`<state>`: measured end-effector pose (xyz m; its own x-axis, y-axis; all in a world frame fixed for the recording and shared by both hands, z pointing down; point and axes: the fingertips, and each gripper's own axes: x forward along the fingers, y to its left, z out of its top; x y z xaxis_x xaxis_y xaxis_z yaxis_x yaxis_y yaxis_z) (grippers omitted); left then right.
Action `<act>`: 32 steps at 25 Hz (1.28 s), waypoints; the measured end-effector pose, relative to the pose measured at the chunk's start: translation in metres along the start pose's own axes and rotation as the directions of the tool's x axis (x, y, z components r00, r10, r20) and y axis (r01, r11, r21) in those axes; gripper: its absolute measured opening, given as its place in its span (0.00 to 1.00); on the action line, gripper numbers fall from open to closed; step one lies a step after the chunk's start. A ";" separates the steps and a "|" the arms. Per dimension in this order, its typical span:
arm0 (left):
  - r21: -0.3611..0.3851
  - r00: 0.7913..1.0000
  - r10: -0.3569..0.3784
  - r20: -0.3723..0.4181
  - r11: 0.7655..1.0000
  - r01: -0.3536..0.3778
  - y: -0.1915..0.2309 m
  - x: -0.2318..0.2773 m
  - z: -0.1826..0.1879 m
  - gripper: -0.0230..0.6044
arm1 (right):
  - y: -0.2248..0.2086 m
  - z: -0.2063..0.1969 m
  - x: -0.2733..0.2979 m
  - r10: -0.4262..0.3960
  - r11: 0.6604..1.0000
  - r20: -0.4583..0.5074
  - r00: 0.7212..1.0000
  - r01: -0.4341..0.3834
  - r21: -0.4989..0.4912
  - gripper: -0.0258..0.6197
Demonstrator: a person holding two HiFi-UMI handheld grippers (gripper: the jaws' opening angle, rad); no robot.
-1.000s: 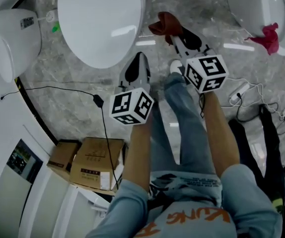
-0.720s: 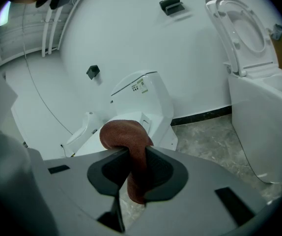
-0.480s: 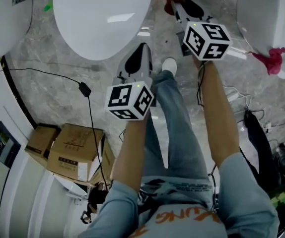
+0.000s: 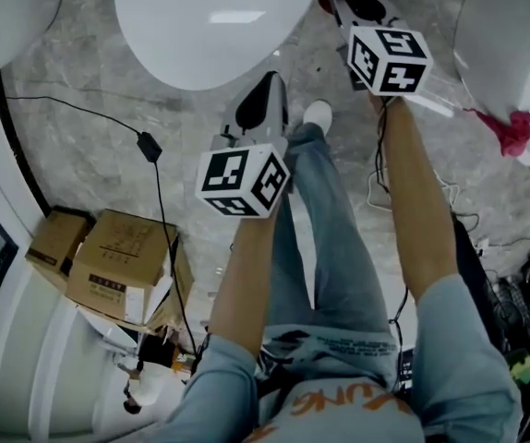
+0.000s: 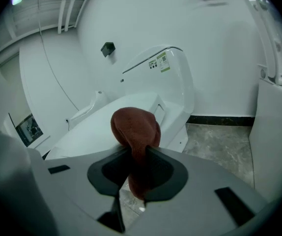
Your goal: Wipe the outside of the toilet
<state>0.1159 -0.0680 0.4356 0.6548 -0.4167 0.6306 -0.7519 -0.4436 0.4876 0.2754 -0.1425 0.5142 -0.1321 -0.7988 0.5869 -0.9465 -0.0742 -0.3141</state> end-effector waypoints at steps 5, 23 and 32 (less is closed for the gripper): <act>-0.035 0.999 0.010 0.033 0.999 -0.009 0.017 -0.015 -0.002 0.03 | 0.024 -0.021 0.000 0.011 0.997 -0.059 0.998 -0.015 -0.081 0.15; -0.132 0.996 0.038 0.075 0.991 -0.027 0.078 -0.088 -0.049 0.03 | 0.114 -0.097 -0.025 -0.001 0.985 -0.156 0.988 -0.026 -0.171 0.15; -0.155 0.995 0.038 0.097 0.988 -0.023 0.123 -0.129 -0.062 0.03 | 0.176 -0.125 -0.030 -0.013 0.983 -0.168 0.986 -0.018 -0.182 0.15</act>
<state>-0.0652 -0.0197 0.4517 0.6299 -0.5086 0.5870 -0.7694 -0.3054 0.5611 0.0757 -0.0570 0.5341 -0.1673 -0.6863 0.7078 -0.9818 0.0501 -0.1834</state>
